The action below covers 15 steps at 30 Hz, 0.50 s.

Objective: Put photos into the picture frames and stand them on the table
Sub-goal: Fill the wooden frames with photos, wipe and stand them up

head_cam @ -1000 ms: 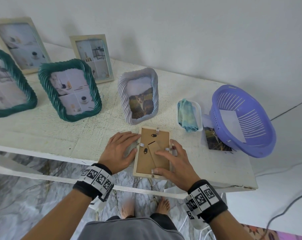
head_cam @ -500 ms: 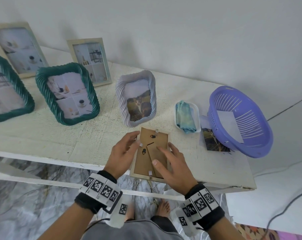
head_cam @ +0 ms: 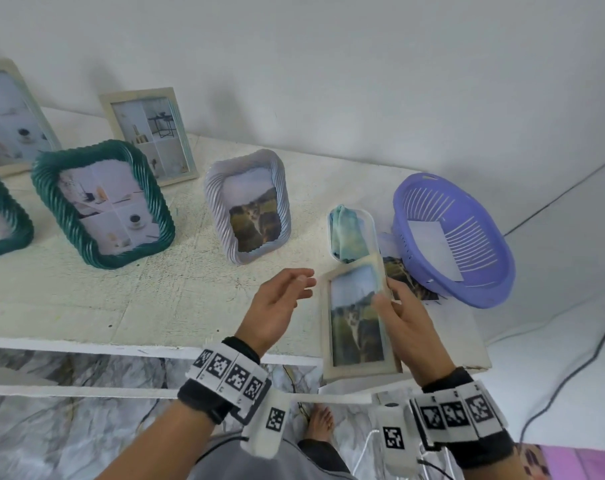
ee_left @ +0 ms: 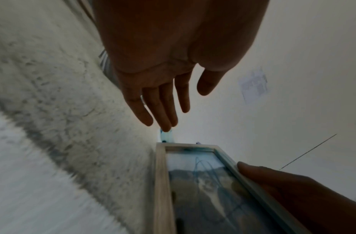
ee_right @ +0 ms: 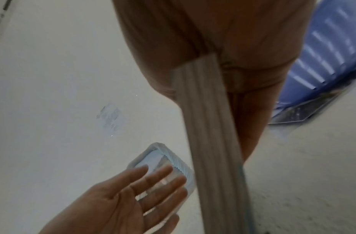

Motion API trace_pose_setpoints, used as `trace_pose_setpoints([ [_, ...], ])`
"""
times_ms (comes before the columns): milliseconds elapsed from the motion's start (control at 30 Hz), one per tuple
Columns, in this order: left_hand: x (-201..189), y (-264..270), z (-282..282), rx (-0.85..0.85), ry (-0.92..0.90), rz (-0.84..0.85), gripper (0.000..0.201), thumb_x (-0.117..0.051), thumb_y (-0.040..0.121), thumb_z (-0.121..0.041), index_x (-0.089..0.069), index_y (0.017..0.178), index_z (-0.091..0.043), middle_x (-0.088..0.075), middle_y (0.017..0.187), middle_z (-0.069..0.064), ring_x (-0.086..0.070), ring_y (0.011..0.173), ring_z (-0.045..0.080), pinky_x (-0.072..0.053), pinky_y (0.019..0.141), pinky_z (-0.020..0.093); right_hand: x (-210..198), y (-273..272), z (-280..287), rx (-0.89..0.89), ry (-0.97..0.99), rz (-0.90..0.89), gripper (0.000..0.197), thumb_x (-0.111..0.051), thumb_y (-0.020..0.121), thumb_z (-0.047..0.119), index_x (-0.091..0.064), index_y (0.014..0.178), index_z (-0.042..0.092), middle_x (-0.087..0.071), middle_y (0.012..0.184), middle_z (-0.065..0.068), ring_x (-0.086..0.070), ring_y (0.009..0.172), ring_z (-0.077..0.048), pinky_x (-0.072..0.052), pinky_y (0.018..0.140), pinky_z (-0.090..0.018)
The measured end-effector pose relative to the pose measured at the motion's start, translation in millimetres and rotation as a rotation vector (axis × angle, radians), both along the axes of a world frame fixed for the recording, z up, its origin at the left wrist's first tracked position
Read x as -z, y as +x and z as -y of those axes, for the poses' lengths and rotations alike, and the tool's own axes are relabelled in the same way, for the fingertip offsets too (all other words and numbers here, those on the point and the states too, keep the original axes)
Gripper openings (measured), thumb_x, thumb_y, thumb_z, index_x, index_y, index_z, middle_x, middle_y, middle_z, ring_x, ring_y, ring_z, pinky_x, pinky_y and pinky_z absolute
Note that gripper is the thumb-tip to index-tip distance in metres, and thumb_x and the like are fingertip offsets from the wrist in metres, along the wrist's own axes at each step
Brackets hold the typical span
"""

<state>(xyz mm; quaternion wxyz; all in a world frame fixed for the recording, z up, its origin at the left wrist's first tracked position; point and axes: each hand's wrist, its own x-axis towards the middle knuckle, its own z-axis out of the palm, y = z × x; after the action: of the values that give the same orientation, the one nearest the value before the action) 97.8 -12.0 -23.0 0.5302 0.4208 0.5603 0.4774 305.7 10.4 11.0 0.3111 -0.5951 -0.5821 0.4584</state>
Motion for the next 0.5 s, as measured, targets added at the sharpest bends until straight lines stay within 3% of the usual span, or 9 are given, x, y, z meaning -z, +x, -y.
trace_pose_setpoints([
  [100, 18.3, 1.0, 1.6, -0.014, -0.083, -0.065, 0.022, -0.050, 0.102, -0.030, -0.060, 0.121, -0.029, -0.066, 0.120, -0.001, -0.066, 0.105, 0.011, -0.049, 0.093, 0.030, 5.7, 7.8, 2.1, 0.043, -0.044, -0.111, 0.026, -0.049, 0.100, 0.015, -0.056, 0.125, 0.016, -0.073, 0.096, -0.005, -0.071, 0.083, -0.020, -0.058, 0.067, -0.033],
  [167, 21.5, 1.9, 3.3, -0.012, -0.109, -0.044, 0.028, -0.050, 0.101, -0.033, -0.053, 0.129, -0.033, -0.064, 0.124, 0.002, -0.065, 0.106, 0.012, -0.050, 0.098, 0.035, 7.7, 6.5, 5.2, 0.070, -0.099, -0.251, 0.027, -0.048, 0.100, 0.014, -0.055, 0.126, 0.016, -0.073, 0.101, -0.009, -0.071, 0.090, -0.027, -0.058, 0.071, -0.037],
  [300, 12.0, 2.3, 5.5, -0.055, -0.081, 0.159, 0.035, -0.048, 0.102, -0.024, -0.045, 0.137, -0.031, -0.070, 0.110, 0.015, -0.070, 0.095, 0.016, -0.057, 0.083, 0.030, 4.7, -9.7, 10.4, 0.065, -0.269, -0.506, 0.026, -0.046, 0.100, 0.015, -0.056, 0.124, 0.016, -0.071, 0.108, -0.016, -0.069, 0.093, -0.035, -0.055, 0.080, -0.048],
  [333, 10.5, 0.8, 6.7, -0.088, -0.059, 0.183, 0.037, -0.048, 0.102, -0.022, -0.044, 0.138, -0.030, -0.071, 0.108, 0.017, -0.071, 0.095, 0.020, -0.058, 0.085, 0.033, 3.2, -15.5, 10.8, 0.057, -0.306, -0.533, 0.025, -0.046, 0.100, 0.015, -0.057, 0.122, 0.017, -0.071, 0.108, -0.016, -0.069, 0.092, -0.034, -0.055, 0.080, -0.048],
  [433, 12.3, -9.6, 10.2, -0.198, 0.015, 0.156, 0.041, -0.048, 0.103, -0.020, -0.044, 0.140, -0.035, -0.069, 0.104, 0.022, -0.067, 0.102, 0.034, -0.051, 0.097, 0.053, -1.4, -31.2, 5.3, 0.003, -0.312, -0.453, 0.022, -0.046, 0.101, 0.021, -0.061, 0.117, 0.021, -0.072, 0.104, -0.010, -0.071, 0.087, -0.026, -0.057, 0.068, -0.041],
  [500, 13.8, -18.6, 12.2, -0.240, 0.071, 0.099, 0.041, -0.048, 0.103, -0.023, -0.044, 0.141, -0.036, -0.070, 0.100, 0.017, -0.067, 0.100, 0.028, -0.049, 0.098, 0.054, -0.4, -36.8, -10.2, -0.047, -0.190, -0.224, 0.022, -0.049, 0.100, 0.029, -0.061, 0.115, 0.020, -0.071, 0.099, -0.008, -0.070, 0.085, -0.019, -0.055, 0.061, -0.030],
])
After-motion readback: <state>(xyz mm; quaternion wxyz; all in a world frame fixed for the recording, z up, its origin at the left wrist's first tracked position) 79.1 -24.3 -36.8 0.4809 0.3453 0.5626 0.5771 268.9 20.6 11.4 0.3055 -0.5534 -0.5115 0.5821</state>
